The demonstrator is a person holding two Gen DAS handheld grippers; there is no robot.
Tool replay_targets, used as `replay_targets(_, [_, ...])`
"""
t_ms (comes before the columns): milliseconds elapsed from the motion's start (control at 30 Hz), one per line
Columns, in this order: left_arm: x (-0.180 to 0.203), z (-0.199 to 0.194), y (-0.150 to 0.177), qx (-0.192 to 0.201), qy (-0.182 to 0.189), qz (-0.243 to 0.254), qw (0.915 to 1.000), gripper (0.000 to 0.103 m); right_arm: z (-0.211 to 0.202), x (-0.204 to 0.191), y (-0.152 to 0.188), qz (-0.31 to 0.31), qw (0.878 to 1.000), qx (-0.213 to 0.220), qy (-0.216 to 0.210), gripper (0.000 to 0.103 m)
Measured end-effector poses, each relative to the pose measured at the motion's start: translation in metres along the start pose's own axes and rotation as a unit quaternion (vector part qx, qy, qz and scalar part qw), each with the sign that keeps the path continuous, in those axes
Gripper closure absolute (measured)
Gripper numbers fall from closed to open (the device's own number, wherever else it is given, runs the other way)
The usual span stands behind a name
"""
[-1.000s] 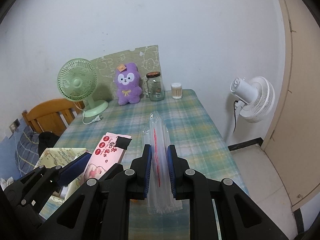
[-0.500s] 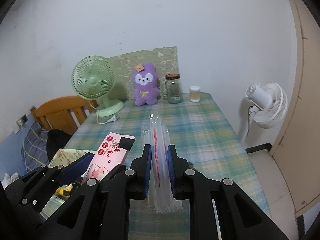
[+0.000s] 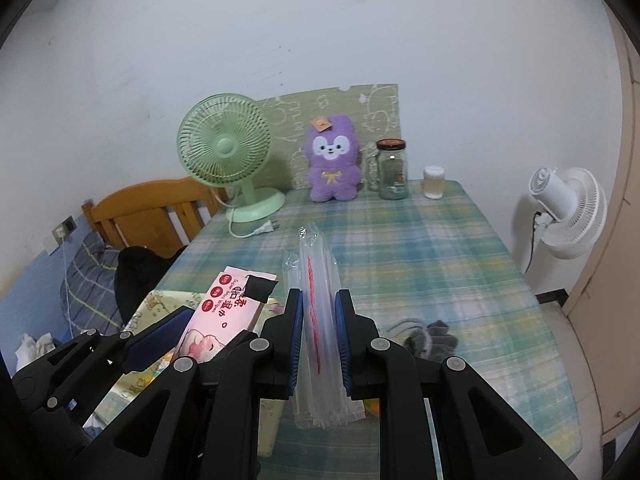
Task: Organize soft objects
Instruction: 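Lift and carry the pink packet and the straw bag with both tools toward the yellow box, then lower the packet and straw bag into the box and open both tools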
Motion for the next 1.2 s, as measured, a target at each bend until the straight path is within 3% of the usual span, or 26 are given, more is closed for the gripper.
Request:
replay_targets(300, [-0.029,0.004,0.012,-0.007,-0.007,-0.013,0.9999,0.062,0.014,-0.032,0.006,-0.021,1.0,-0.004,-0.016,0.084])
replay_targets(900, [-0.101,0.033,0.048,-0.054,-0.062,-0.049,0.9954,0.062,0.059,-0.095,0.034,-0.049,0.994,-0.052,-0.085,0.084])
replay_targets(1200, [-0.119,0.051,0.063,-0.069,-0.068,-0.067,0.993,0.06,0.08,-0.108,0.047,-0.064,0.991,-0.078,-0.088,0.084])
Point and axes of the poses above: each gripper's, at about its wrist camera, not at the fingertips, and z roughly the way its jaws point, x to its right, y to its underside, the point moved 10 cm from there along z, roughly the way its jaws point, and after that the axes turned 1 degree about y, right-handed, at the moved point
